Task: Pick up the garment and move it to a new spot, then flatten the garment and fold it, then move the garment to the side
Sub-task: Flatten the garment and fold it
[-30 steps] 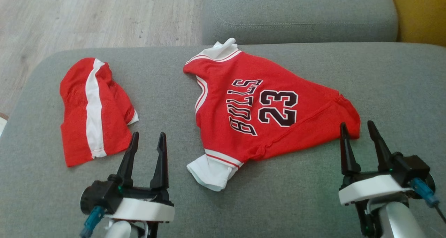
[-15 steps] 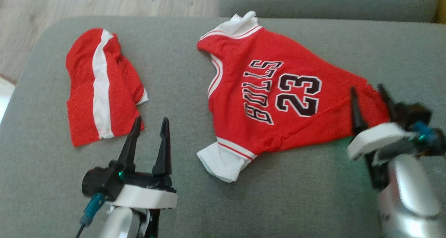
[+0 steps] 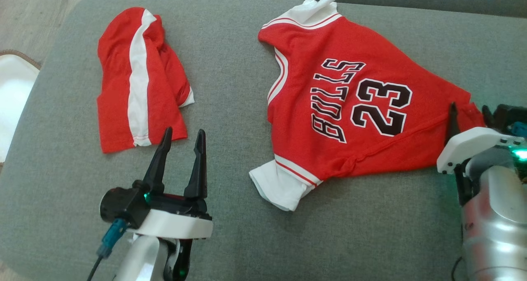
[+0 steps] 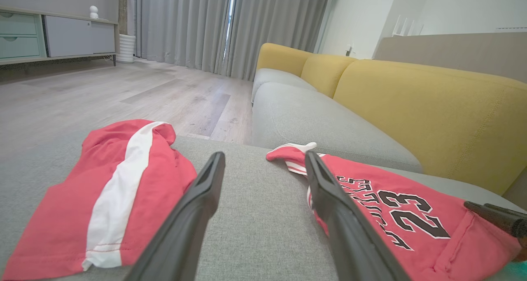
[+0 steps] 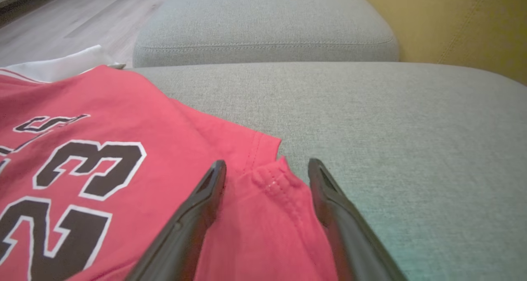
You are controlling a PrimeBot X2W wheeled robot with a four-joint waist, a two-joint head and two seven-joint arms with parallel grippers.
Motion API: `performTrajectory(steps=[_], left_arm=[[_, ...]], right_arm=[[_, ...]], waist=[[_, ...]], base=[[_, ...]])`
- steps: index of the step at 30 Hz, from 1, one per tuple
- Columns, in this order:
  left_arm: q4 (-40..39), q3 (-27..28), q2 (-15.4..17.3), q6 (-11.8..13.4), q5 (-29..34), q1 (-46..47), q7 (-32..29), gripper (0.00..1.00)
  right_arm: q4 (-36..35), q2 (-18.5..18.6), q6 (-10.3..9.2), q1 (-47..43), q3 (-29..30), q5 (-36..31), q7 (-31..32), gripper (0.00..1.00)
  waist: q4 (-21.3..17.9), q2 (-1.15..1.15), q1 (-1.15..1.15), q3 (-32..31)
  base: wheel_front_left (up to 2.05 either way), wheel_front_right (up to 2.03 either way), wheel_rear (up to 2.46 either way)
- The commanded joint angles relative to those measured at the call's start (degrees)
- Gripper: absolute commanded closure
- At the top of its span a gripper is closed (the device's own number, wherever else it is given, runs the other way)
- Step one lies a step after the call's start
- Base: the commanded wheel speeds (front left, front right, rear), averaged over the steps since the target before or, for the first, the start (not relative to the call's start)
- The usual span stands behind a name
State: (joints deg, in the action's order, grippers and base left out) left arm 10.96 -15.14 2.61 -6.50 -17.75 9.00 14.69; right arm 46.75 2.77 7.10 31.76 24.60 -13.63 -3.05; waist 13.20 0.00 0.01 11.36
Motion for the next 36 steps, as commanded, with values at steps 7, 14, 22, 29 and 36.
performTrajectory(steps=[7, 14, 22, 29, 36], left_arm=[[-1.45, 1.98, 0.27, 0.08, -0.19, 1.62, 0.31, 0.00], [-1.50, 2.82, 0.27, 0.32, 0.10, 0.32, 0.31, 0.00], [-2.09, 4.02, 0.27, 1.10, -0.11, -2.13, 0.31, 0.00], [-2.69, 3.78, 0.27, 1.76, -0.61, -3.59, 0.31, 0.00], [-2.88, 3.52, 0.27, 1.81, -0.77, -3.54, 0.31, 0.00]], right_arm=[[4.88, 0.11, 0.39, 4.67, -1.55, 0.95, -4.49, 1.00], [6.48, 0.11, 0.39, 5.03, -6.74, 6.63, -10.68, 1.00], [-8.93, 0.10, 0.39, -5.17, -10.05, 13.22, -11.91, 1.00], [-22.87, 0.10, 0.39, -18.84, -3.60, 12.60, -8.96, 1.00], [-28.52, 0.10, 0.39, -23.55, 6.99, 7.93, -4.44, 0.00]], waist=[[-1.80, 0.00, -0.01, -0.92], [-5.64, 0.00, -0.01, -3.50], [-10.19, 0.00, -0.01, -7.59], [-12.21, 0.00, -0.01, -9.58], [-12.13, 0.00, -0.01, -9.48]], base=[[0.00, 0.00, 0.00], [0.00, 0.00, 0.00], [0.00, 0.00, 0.00], [0.00, 0.00, 0.00], [0.00, 0.00, 0.00]])
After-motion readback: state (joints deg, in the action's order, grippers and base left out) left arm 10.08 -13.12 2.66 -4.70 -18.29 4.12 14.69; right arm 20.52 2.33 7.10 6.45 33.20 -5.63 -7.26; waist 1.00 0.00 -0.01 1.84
